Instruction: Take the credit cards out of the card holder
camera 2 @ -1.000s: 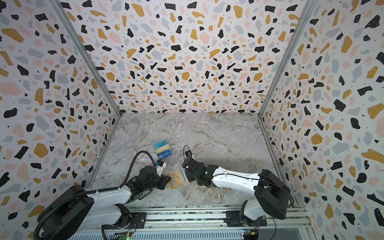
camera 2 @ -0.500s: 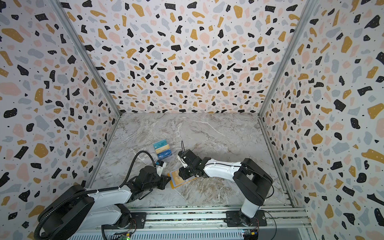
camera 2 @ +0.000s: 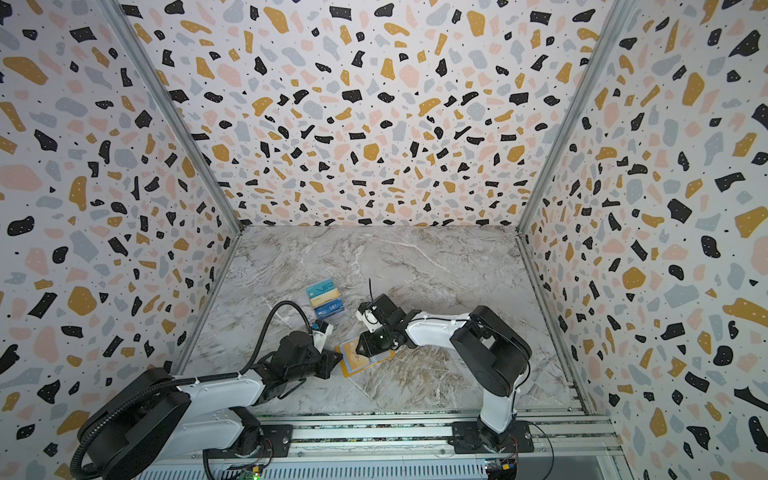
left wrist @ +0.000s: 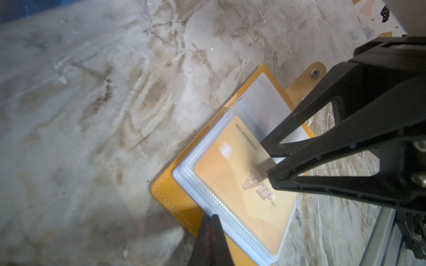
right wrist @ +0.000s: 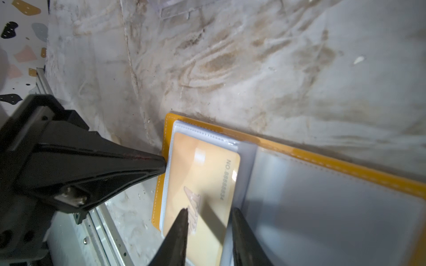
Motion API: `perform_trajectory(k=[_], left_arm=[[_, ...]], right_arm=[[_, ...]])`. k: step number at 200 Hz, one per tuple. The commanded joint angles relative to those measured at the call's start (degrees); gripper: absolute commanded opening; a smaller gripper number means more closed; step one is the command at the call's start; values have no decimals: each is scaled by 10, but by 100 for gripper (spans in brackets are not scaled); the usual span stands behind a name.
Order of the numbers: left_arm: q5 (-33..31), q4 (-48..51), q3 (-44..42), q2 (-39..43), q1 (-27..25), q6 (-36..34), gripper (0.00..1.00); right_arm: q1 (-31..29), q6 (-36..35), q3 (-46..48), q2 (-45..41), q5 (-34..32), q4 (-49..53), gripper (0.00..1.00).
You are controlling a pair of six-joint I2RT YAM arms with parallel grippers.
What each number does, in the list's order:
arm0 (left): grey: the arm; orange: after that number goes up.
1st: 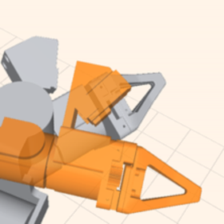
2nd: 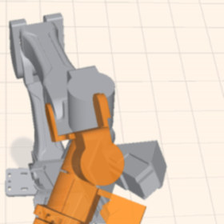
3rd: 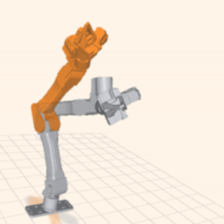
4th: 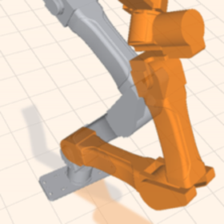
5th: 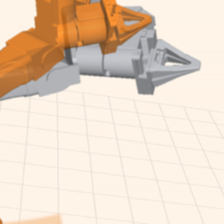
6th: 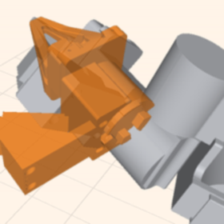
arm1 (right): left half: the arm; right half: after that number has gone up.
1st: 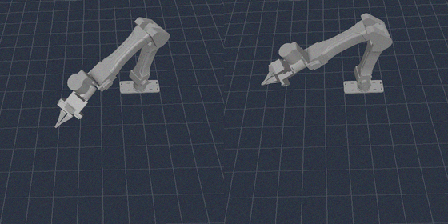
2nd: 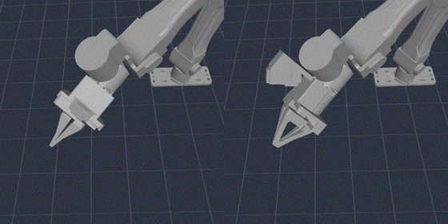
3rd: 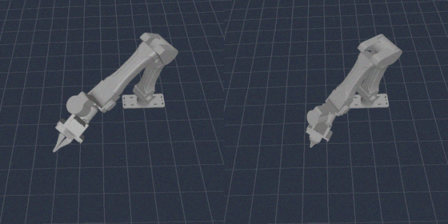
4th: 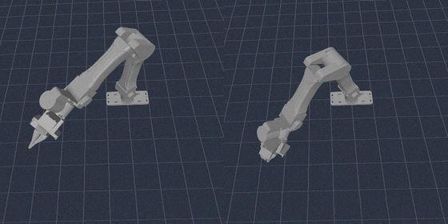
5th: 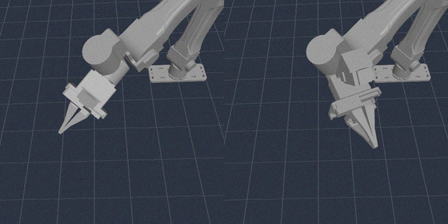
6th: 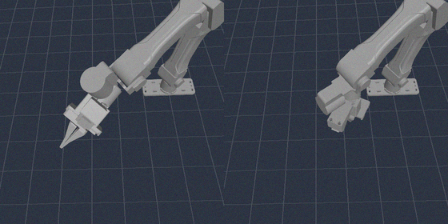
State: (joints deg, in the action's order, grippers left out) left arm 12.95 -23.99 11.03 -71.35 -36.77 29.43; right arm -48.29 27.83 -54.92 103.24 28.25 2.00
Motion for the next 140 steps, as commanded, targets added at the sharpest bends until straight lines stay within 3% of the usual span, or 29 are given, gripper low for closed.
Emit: perform_trajectory(k=[1,72,140], left_arm=[[-1,39,-1,-16,-2,-3,0],[1,39,3,-28,-2,-4,0],[1,38,3,-28,-2,-3,0]], right_arm=[[3,8,2,4,61,-23,33],[38,47,35,-4,167,-102,30],[44,57,39,5,182,-110,29]])
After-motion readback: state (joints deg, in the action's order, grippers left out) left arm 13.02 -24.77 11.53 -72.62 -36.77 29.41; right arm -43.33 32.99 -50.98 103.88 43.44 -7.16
